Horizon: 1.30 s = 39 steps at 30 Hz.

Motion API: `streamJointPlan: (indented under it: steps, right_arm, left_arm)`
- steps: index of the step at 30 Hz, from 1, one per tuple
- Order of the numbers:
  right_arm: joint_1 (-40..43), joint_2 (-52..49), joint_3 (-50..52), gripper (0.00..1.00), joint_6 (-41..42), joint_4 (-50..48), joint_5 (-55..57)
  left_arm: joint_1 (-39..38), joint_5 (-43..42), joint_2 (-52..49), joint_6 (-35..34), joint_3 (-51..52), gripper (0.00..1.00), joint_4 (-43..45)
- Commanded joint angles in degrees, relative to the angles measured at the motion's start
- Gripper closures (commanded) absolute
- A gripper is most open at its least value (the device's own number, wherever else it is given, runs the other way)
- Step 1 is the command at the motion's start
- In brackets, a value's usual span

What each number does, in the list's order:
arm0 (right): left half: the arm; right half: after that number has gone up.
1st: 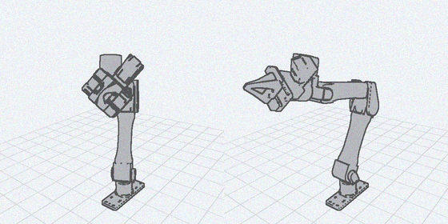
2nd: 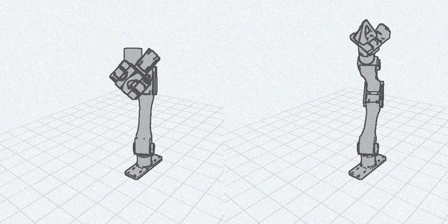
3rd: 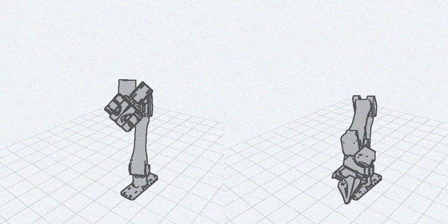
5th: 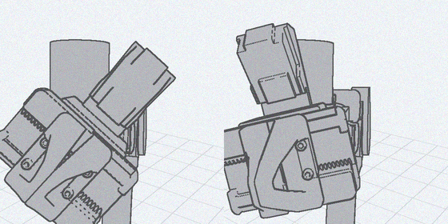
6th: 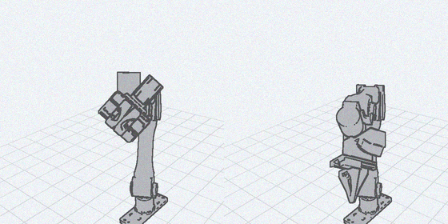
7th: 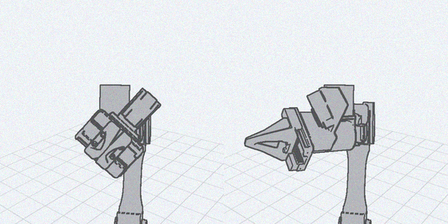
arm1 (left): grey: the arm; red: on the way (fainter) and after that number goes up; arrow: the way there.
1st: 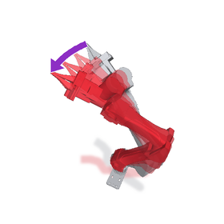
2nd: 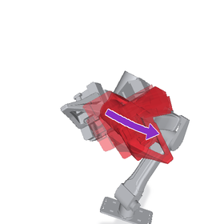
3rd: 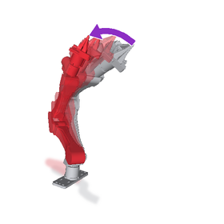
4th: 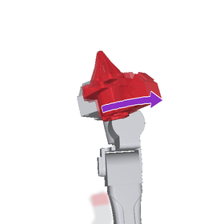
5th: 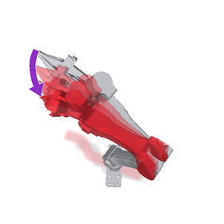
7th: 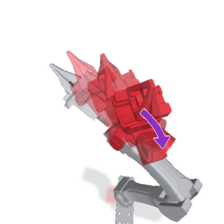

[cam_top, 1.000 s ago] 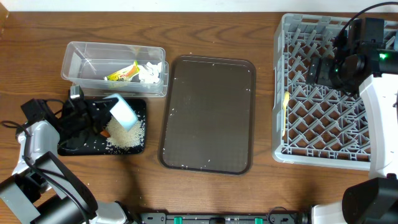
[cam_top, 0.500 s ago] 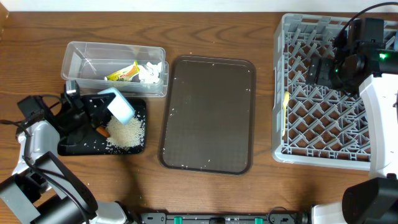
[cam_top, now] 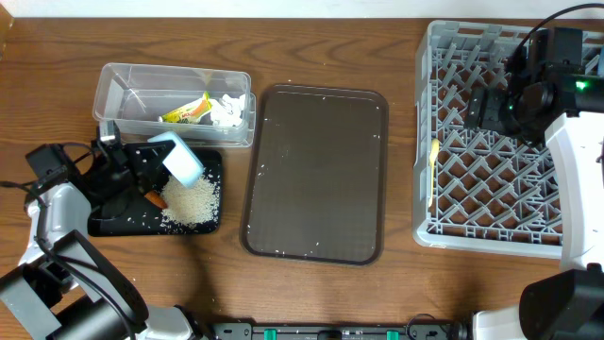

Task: Sort waste into correct bins and load items into the dishwasher rack
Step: 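Carry bowl with left gripper over black tray and tip out rice, then set emptied bowl back on brown tray with left gripper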

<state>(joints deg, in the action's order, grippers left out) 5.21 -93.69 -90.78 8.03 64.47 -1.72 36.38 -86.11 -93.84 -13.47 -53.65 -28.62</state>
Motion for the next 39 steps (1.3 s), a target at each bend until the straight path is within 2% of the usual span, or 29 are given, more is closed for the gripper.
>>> streamJointPlan:
  steps: [1,7,11,16,22,27,32,35,39]
  right_arm:
    - [0.1,0.0,-0.3,0.07,-0.4,0.0,-0.2]
    - [0.1,0.0,-0.3,0.07,-0.4,-0.2,-0.2]
    - [0.1,0.0,-0.3,0.07,-0.4,-0.3,-0.2]
    - [0.1,0.0,-0.3,0.07,-0.4,-0.4,-0.2]
    - [0.1,0.0,-0.3,0.07,-0.4,-0.4,-0.2]
    - [0.1,0.0,-0.3,0.07,-0.4,-0.4,-0.2]
    - [0.1,0.0,-0.3,0.07,-0.4,-0.4,-0.2]
    - [0.1,0.0,-0.3,0.07,-0.4,-0.4,-0.2]
    - [0.1,0.0,-0.3,0.07,-0.4,-0.4,-0.2]
  left_arm:
    - [-1.4,3.9,2.2,1.1,-0.3,0.94,0.0]
    - [-3.9,16.0,7.0,-0.8,-0.3,0.94,0.0]
    - [-9.0,21.7,10.8,-0.5,-0.3,0.94,0.0]
    - [-20.4,32.6,15.8,3.2,-0.3,0.94,0.1]
    - [-35.4,49.8,16.7,3.1,-0.3,0.94,0.2]
    - [-44.9,56.3,16.7,3.2,-0.3,0.94,3.3]
    - [-54.3,68.5,16.3,6.1,-0.2,0.94,7.0]
    - [-59.1,72.3,14.7,7.6,-0.2,0.94,10.3]
    - [-64.0,72.8,10.0,7.9,-0.2,0.94,16.7]
